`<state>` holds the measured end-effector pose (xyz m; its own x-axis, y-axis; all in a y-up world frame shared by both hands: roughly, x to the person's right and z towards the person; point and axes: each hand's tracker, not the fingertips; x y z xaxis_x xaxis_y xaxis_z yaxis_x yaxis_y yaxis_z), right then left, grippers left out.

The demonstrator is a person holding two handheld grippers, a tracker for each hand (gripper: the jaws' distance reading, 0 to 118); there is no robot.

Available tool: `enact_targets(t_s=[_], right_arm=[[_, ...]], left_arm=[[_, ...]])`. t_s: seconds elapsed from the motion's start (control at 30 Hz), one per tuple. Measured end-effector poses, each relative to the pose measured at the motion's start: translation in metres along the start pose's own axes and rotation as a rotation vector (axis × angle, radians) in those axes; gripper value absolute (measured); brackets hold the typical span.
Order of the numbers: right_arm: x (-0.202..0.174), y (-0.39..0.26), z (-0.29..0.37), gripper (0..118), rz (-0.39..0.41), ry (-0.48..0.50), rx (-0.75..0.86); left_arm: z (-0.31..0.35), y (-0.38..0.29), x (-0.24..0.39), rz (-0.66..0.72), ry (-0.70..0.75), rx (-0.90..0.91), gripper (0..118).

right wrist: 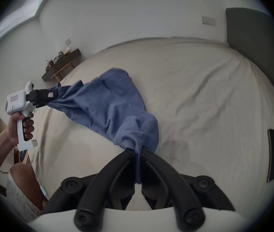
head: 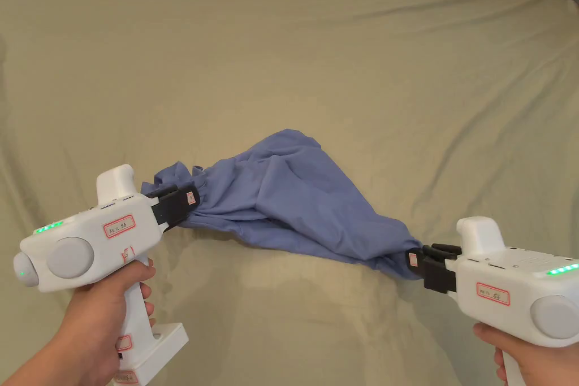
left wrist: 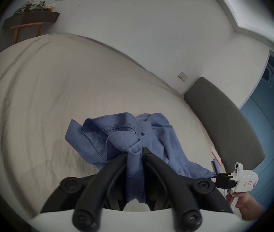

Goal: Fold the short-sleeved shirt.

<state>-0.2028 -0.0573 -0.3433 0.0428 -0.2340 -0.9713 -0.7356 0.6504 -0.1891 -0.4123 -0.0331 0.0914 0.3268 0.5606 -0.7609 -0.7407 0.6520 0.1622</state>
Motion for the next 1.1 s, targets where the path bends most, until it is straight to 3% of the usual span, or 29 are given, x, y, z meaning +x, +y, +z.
enact_targets(t_s=[0.2, 0.23, 0.3, 0.37, 0.47, 0.53, 0.57, 0.77, 0.83, 0.87, 0.9, 0.93, 0.97, 1.03, 1.1], right_arm=[[0.007, 0.002, -0.009, 5, 0.008, -0.030, -0.015], [0.009, 0.002, -0.010, 9, 0.009, -0.038, -0.018], [0.011, 0.000, -0.011, 31, 0.006, -0.044, -0.025], [0.014, -0.002, -0.011, 58, 0.001, -0.046, -0.024], [0.014, -0.005, -0.007, 72, -0.004, -0.042, -0.027], [0.015, -0.006, -0.002, 101, -0.015, -0.028, -0.018], [0.016, -0.006, 0.003, 102, -0.027, -0.004, -0.005], [0.018, -0.001, 0.048, 102, -0.031, -0.042, 0.079], [0.015, 0.001, 0.072, 100, -0.021, -0.044, 0.099], [0.012, 0.001, 0.085, 93, -0.010, -0.044, 0.117], [0.008, -0.003, 0.101, 77, 0.020, -0.056, 0.163], [0.003, -0.006, 0.111, 46, 0.039, -0.065, 0.176], [-0.002, -0.012, 0.123, 25, 0.056, -0.094, 0.189], [-0.011, -0.028, 0.145, 3, 0.079, -0.135, 0.223], [-0.021, -0.046, 0.167, 0, 0.074, -0.132, 0.230]], left_arm=[[-0.006, 0.000, 0.003, -0.003, 0.053, -0.044, 4], [-0.007, 0.002, 0.001, -0.001, 0.052, -0.047, 4], [-0.008, 0.001, 0.000, 0.014, 0.046, -0.064, 7], [-0.007, 0.001, -0.001, 0.019, 0.046, -0.062, 29], [-0.002, 0.004, -0.006, 0.040, 0.044, -0.062, 50], [0.007, 0.005, -0.009, 0.049, 0.029, -0.050, 96], [0.016, 0.006, -0.008, 0.040, 0.031, -0.030, 105], [0.073, 0.023, -0.019, 0.000, 0.078, 0.012, 109], [0.101, 0.029, -0.021, -0.012, 0.080, 0.001, 107], [0.118, 0.028, -0.021, -0.034, 0.080, -0.002, 99], [0.136, 0.026, -0.018, -0.096, 0.098, -0.006, 80], [0.151, 0.022, -0.016, -0.139, 0.128, 0.006, 37], [0.167, 0.017, -0.014, -0.177, 0.173, 0.017, 4], [0.198, 0.005, -0.018, -0.171, 0.172, 0.019, 0], [0.226, -0.007, -0.025, -0.149, 0.094, -0.016, 0]])
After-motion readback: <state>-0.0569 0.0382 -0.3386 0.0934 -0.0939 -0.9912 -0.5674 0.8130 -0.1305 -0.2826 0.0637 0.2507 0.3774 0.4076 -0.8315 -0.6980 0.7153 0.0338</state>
